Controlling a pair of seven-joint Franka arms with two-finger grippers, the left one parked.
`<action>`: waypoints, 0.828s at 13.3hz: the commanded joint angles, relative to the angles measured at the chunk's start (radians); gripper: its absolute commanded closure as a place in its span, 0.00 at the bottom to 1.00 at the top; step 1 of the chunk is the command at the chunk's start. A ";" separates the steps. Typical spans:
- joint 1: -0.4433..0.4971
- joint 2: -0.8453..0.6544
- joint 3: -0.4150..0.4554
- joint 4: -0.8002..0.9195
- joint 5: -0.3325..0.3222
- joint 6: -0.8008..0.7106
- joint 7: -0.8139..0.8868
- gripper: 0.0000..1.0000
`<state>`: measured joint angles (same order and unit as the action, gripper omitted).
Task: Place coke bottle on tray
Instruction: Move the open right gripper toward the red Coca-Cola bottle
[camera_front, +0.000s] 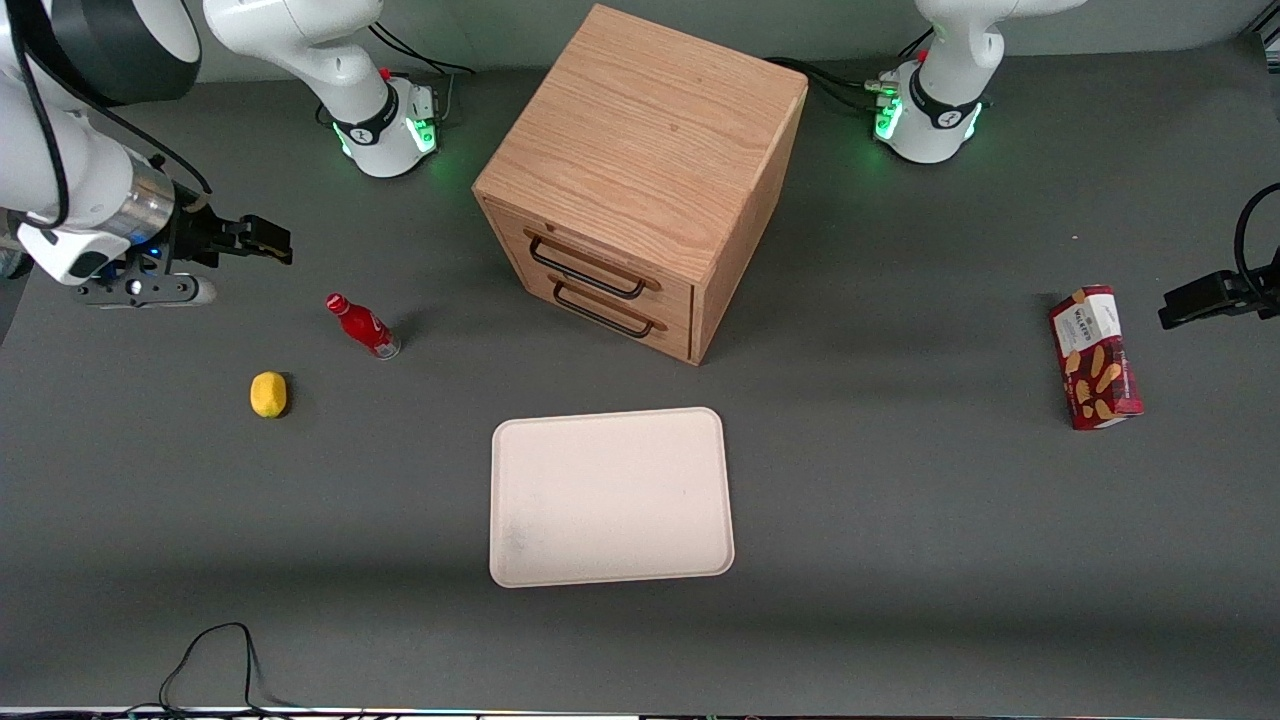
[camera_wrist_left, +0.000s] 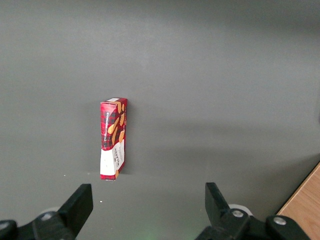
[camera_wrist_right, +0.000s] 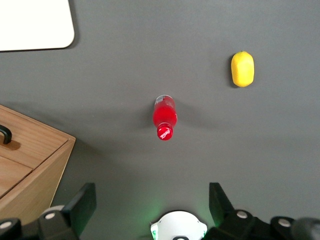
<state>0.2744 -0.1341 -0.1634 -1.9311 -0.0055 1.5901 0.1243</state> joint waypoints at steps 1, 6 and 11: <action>0.011 -0.041 -0.005 -0.077 -0.016 0.059 -0.006 0.00; 0.011 -0.047 -0.005 -0.166 -0.016 0.172 -0.008 0.00; 0.011 -0.041 -0.005 -0.267 -0.016 0.300 -0.020 0.01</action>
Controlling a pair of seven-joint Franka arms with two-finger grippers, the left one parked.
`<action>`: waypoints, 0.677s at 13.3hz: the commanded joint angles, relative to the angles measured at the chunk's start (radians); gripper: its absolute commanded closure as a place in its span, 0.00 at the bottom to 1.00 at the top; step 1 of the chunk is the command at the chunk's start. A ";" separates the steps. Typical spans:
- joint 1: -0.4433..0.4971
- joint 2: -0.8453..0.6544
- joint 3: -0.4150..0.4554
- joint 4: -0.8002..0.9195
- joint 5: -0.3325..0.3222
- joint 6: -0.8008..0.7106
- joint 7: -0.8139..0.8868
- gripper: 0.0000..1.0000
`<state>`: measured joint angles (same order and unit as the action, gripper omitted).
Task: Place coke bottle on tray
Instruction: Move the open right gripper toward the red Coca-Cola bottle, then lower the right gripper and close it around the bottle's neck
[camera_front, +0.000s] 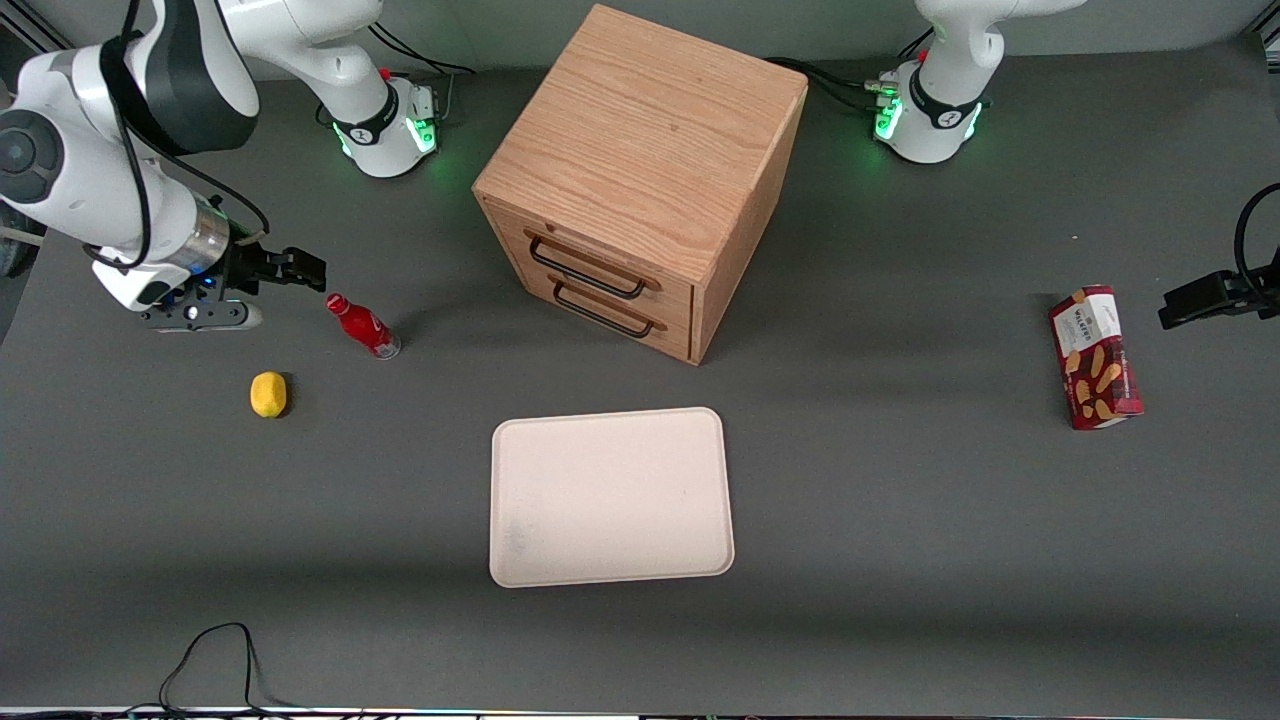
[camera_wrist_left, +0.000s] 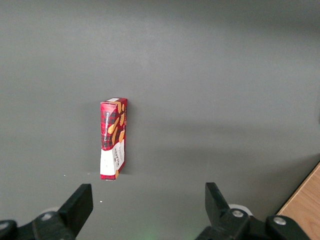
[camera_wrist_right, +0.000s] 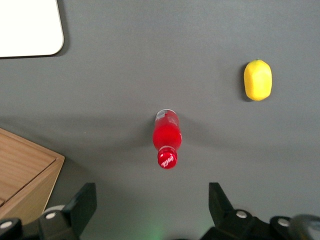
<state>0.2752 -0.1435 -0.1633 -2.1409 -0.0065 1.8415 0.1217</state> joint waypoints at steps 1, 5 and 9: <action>0.010 -0.031 -0.005 -0.073 -0.017 0.059 -0.019 0.01; 0.012 -0.031 -0.005 -0.149 -0.058 0.111 -0.048 0.02; 0.012 -0.018 -0.005 -0.221 -0.058 0.217 -0.051 0.02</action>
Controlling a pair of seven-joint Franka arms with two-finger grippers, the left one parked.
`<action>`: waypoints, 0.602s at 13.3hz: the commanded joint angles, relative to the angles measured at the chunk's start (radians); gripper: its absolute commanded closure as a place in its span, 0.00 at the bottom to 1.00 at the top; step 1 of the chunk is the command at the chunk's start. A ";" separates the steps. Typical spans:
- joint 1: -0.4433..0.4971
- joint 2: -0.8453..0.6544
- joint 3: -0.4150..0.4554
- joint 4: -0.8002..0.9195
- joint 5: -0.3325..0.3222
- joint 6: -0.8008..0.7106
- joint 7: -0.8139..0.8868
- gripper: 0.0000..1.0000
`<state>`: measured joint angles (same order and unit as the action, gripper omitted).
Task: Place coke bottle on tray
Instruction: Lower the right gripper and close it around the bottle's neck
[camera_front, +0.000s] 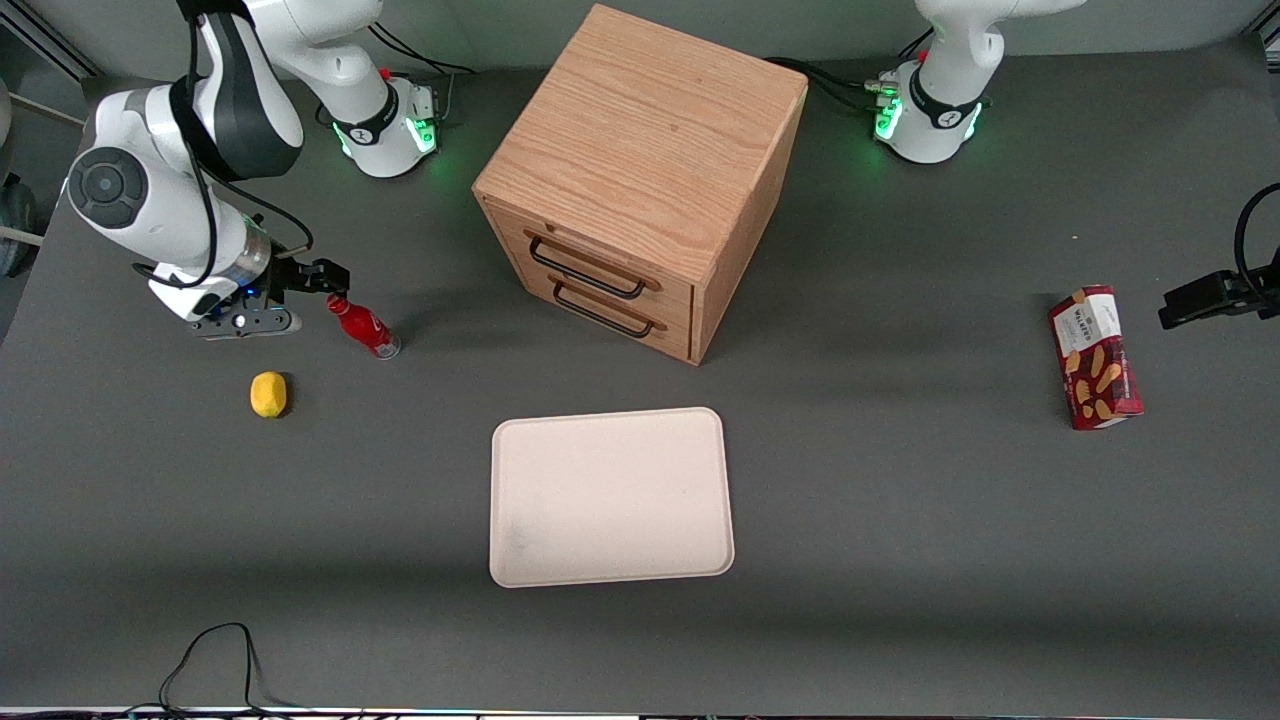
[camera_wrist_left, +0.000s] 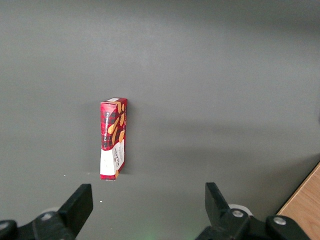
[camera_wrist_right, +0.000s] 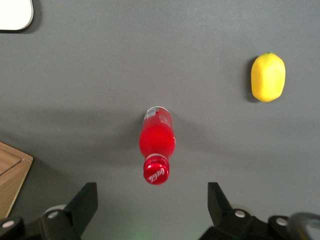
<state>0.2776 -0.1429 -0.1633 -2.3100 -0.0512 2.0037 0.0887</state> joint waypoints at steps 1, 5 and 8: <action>0.009 -0.012 -0.005 -0.060 -0.013 0.069 -0.018 0.02; 0.012 0.029 -0.005 -0.075 -0.013 0.124 -0.020 0.02; 0.014 0.055 -0.005 -0.083 -0.013 0.151 -0.038 0.02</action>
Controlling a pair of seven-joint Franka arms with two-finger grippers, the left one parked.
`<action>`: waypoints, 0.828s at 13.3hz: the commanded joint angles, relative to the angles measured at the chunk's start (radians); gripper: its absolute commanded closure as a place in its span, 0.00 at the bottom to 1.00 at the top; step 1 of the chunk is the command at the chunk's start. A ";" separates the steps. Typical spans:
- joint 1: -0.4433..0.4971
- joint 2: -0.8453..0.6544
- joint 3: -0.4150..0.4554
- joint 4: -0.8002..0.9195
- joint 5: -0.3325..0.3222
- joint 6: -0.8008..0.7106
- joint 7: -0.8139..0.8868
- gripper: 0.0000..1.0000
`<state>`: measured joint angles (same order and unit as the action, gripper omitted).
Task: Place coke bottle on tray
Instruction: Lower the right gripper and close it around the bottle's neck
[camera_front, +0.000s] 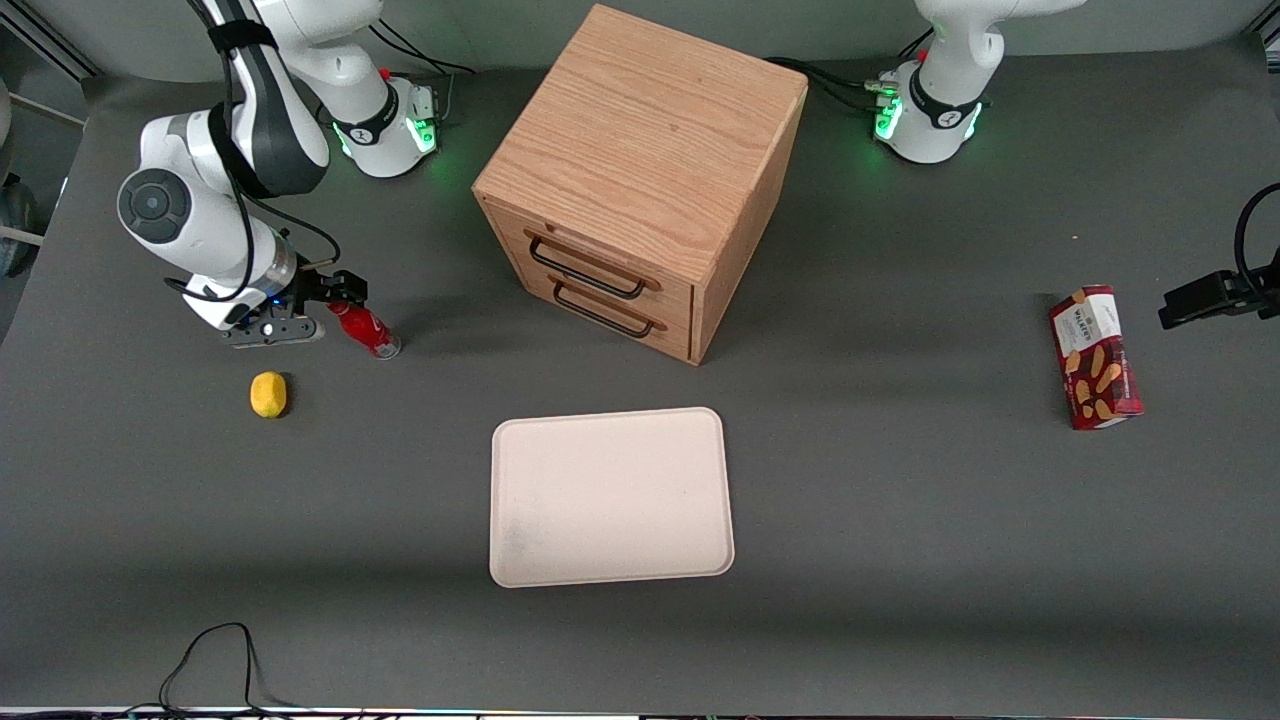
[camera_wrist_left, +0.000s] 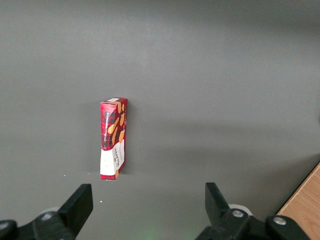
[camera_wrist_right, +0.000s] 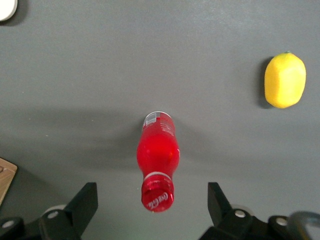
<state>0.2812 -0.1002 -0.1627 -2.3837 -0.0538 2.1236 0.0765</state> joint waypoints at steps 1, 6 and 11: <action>0.010 0.019 -0.006 -0.015 -0.011 0.045 -0.027 0.02; 0.010 0.019 -0.008 -0.046 -0.011 0.075 -0.061 0.03; 0.009 0.013 -0.011 -0.052 -0.011 0.073 -0.067 0.63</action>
<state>0.2816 -0.0698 -0.1628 -2.4191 -0.0544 2.1814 0.0290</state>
